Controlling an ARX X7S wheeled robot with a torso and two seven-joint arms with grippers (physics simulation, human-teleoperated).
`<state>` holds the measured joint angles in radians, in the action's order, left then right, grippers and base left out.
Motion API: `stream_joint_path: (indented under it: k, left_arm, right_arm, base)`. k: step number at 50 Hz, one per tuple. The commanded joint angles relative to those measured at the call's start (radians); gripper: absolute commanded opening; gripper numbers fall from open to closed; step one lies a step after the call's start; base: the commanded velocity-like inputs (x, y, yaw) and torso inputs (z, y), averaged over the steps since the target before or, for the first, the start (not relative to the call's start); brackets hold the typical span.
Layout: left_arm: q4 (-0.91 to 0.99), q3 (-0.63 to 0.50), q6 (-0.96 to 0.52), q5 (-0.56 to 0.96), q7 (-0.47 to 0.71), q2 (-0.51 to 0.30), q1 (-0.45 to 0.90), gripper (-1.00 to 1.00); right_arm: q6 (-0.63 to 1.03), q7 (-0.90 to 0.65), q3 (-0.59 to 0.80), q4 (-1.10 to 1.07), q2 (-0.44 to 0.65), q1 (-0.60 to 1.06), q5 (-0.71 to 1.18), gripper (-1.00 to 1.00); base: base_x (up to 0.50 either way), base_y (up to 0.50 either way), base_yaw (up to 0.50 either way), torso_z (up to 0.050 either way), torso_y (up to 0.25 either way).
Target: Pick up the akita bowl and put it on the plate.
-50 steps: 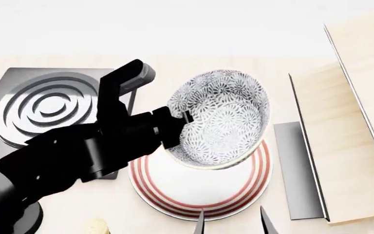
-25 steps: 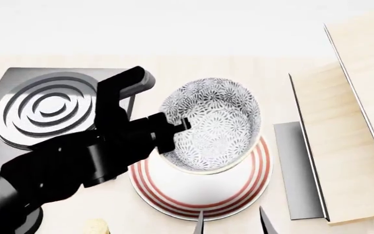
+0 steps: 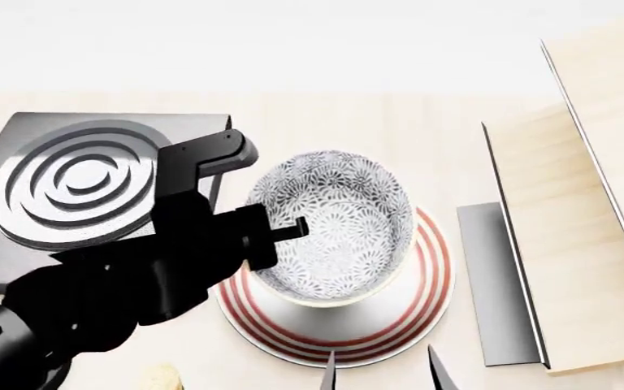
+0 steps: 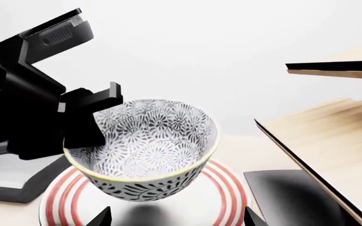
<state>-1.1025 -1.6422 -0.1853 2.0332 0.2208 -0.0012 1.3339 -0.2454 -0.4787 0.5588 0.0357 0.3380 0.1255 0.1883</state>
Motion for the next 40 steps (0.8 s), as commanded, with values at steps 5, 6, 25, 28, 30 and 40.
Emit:
stream_joint_path:
  k: [5,6,25,28,30,40]
  left_arm:
    - [0.010,0.027,-0.009,-0.052,0.000,0.001,-0.017,-1.00]
    - [0.008,0.030,-0.011,-0.044,-0.009,0.001,-0.018,-1.00]
    - [0.020,0.031,-0.001,-0.092,0.023,0.001,-0.004,-1.00]
    - [0.019,0.032,0.010,-0.110,0.032,0.001,-0.010,-1.00]
    - [0.021,0.033,0.015,-0.120,0.031,0.001,-0.011,-1.00]
    - [0.044,0.040,0.022,-0.156,0.036,0.001,-0.001,-1.00]
  right_arm:
    - [-0.003,0.003,0.004,0.006,0.000,0.003,0.005,1.00]
    - [-0.002,0.002,0.004,0.006,0.000,0.004,0.005,1.00]
    - [-0.018,0.010,0.012,0.038,-0.006,0.008,0.007,1.00]
    - [-0.022,0.012,0.012,0.046,-0.007,0.010,0.011,1.00]
    - [-0.024,0.014,0.013,0.049,-0.008,0.011,0.011,1.00]
    - [-0.023,0.011,0.015,0.051,-0.008,0.011,0.012,1.00]
  base:
    - [0.00,0.00,0.00,0.000,0.003]
    - [0.00,0.00,0.00,0.000,0.000]
    - [0.00,0.00,0.00,0.000,0.000]
    - [0.00,0.00,0.00,0.000,0.000]
    - [0.00,0.00,0.00,0.000,0.000]
    - [0.00,0.00,0.00,0.000,0.000]
